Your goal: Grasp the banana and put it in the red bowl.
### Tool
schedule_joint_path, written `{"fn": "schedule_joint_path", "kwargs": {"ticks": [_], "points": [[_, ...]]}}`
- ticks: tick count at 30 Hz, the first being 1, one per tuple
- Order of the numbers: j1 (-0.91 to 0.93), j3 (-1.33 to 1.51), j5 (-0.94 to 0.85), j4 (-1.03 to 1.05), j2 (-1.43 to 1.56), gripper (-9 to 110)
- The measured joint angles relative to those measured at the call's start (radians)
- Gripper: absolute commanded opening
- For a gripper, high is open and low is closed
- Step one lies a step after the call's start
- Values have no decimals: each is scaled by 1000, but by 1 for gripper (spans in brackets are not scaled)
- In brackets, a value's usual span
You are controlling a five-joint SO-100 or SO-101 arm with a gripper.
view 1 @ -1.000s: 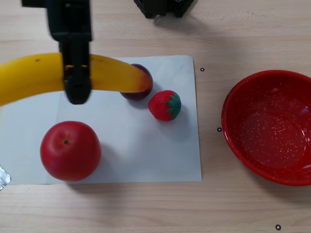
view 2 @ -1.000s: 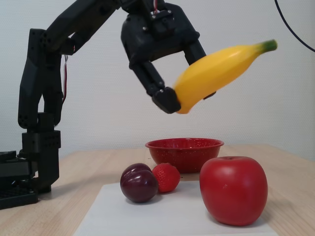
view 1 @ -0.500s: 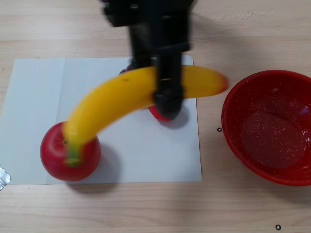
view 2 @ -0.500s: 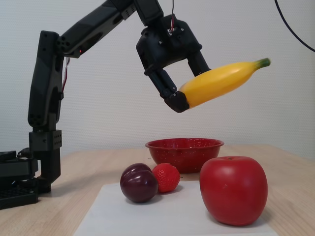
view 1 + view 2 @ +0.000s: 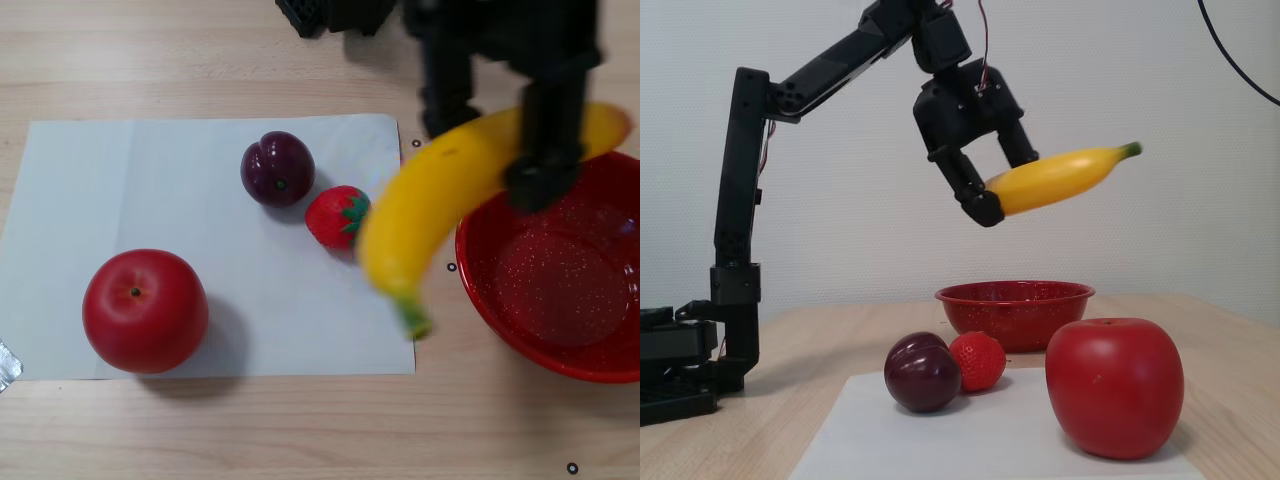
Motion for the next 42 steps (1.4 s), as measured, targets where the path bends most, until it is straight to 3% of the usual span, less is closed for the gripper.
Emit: {"fn": "schedule_joint_path", "kwargs": {"ticks": [10, 18, 31, 36, 40, 42], "points": [[167, 0, -89, 0, 0, 0], [216, 31, -110, -26, 0, 11], [247, 46, -160, -98, -104, 4], [249, 46, -173, -115, -193, 11], [256, 46, -173, -124, -245, 30], [258, 46, -173, -124, -252, 32]]}}
